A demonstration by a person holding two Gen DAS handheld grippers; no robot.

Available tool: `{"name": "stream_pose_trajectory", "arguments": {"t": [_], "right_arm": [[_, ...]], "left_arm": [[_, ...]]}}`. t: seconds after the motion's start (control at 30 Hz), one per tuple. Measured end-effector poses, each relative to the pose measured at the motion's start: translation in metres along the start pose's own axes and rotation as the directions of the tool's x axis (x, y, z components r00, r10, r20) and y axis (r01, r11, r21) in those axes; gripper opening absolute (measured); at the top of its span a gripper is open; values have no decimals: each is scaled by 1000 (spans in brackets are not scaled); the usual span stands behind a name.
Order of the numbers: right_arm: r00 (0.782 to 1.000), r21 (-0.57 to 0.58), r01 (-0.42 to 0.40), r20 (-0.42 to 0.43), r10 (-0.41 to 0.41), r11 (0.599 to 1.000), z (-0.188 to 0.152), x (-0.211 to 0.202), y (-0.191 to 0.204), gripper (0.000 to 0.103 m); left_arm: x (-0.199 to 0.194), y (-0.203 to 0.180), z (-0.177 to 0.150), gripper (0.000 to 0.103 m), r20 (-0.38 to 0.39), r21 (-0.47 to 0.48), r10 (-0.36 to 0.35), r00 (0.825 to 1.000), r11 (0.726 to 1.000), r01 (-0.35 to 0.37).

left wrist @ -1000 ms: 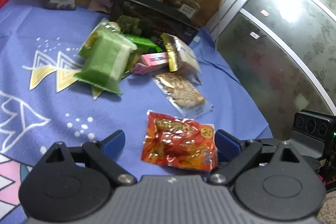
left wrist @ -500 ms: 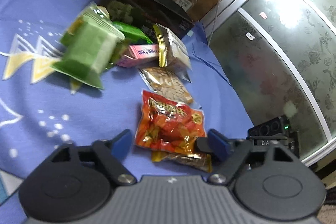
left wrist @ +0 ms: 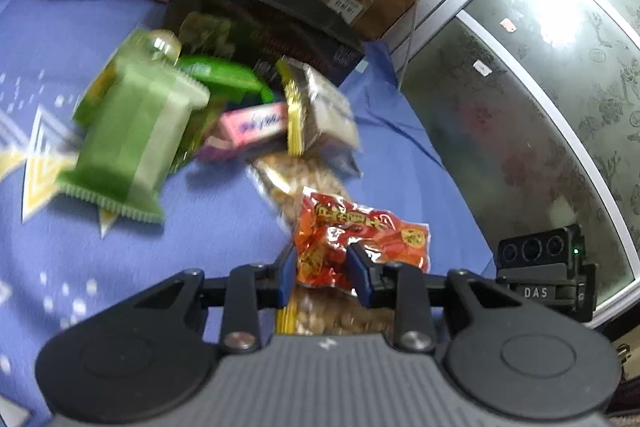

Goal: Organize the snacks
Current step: 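Lift the red bag with the left gripper over the sheep tin, then open the left gripper to drop the red bag into the tin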

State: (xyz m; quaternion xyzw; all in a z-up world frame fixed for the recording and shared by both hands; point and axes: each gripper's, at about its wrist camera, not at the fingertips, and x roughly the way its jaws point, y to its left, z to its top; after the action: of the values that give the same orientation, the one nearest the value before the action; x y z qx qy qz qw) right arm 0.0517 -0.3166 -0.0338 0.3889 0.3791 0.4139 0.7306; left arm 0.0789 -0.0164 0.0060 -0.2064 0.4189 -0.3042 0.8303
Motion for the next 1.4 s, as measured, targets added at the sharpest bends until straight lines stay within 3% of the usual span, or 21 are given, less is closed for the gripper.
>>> {"name": "stream_pose_trajectory", "arguments": {"t": [0.23,0.57,0.8,0.93,1.03,1.1,1.13,1.4], "right_arm": [[999,-143,-4,33,9,990,41,6,23,5],[996,-348,-11,82,43,937,130,38,66,5],[993,-341,31,119,11,940,182,62,38,5],[989,-310,108,126,-72,945,190,73,17,12],[980,-287,173,141,-138,942,185,73,4,18],[981,-263,166,145,-132,950,182,67,1,40],[979,-261,173,155,-135,950,178,62,1,43],[963,-270,201,229,-140,942,128,12,6,44]], "left_arm": [[-7,-12,40,27,80,34,-10,997,999,8],[-6,-30,129,27,239,124,59,969,988,-91],[35,-9,177,27,247,89,116,962,986,-142],[61,5,182,29,214,70,160,964,981,-179],[72,11,176,32,179,62,155,972,984,-169],[71,10,169,32,182,75,156,971,982,-172],[68,7,166,32,190,86,159,969,980,-178],[24,-18,120,36,217,135,100,971,982,-131]]}}
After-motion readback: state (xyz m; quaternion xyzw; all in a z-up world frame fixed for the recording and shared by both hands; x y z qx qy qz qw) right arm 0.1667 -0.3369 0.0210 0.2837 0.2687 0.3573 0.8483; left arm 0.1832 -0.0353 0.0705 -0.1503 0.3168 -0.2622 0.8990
